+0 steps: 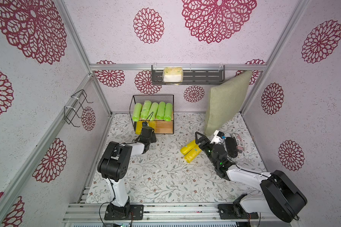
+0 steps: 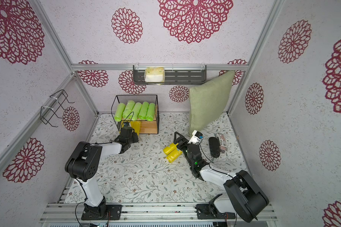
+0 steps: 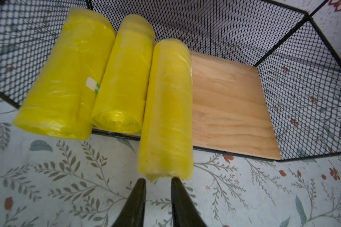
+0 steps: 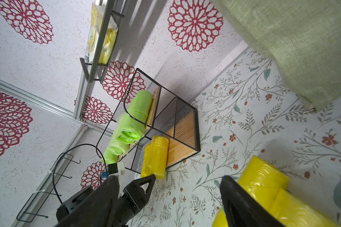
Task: Sort the rolls of trash bags by color and place them on the shelf
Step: Place the roll of trash bags on the shelf.
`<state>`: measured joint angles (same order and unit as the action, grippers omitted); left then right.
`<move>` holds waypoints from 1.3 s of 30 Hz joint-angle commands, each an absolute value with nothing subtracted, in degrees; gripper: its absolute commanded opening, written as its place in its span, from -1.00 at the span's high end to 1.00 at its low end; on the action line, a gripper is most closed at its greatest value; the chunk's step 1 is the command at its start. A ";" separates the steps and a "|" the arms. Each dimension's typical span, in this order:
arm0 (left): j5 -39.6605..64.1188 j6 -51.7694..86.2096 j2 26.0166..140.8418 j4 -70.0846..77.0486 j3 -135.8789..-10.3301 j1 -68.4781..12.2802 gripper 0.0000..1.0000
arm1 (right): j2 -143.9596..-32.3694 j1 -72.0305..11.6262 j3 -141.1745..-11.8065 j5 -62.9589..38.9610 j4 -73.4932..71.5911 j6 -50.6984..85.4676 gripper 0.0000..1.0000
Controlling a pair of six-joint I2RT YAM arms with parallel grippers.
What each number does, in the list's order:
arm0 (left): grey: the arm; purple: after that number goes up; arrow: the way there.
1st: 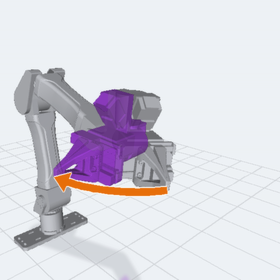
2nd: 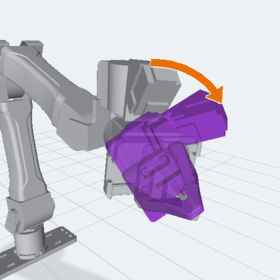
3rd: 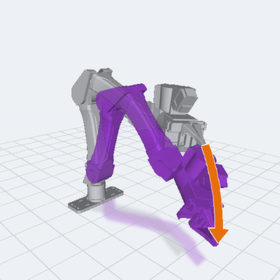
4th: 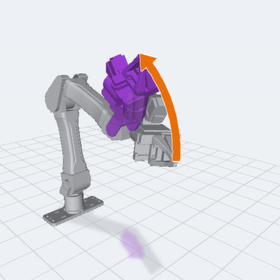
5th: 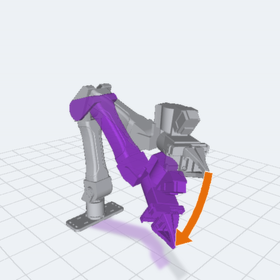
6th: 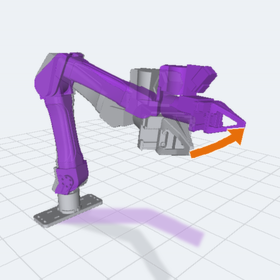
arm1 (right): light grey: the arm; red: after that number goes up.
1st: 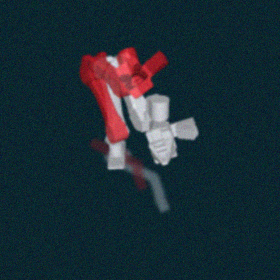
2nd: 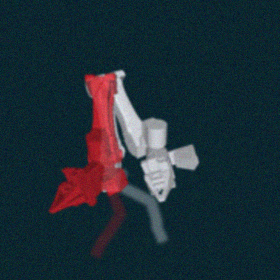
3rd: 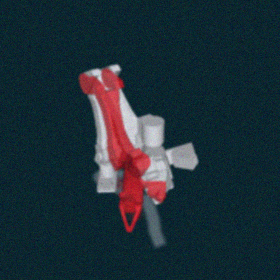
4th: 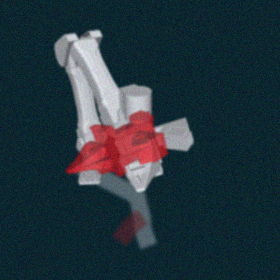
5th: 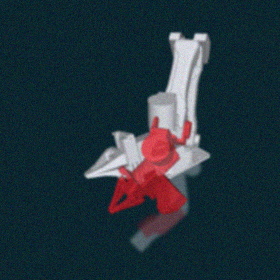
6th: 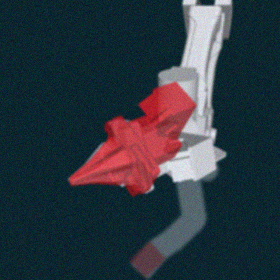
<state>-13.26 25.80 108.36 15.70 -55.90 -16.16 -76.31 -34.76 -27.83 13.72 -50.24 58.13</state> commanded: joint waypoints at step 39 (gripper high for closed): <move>-7.07 40.04 114.99 31.66 -53.75 -13.45 0.39 | -81.01 -34.63 -27.40 9.74 -46.39 57.92 -0.70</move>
<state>-8.23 38.46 114.89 28.82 -54.37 -13.82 -80.36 -34.76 -27.70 10.70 -45.78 58.08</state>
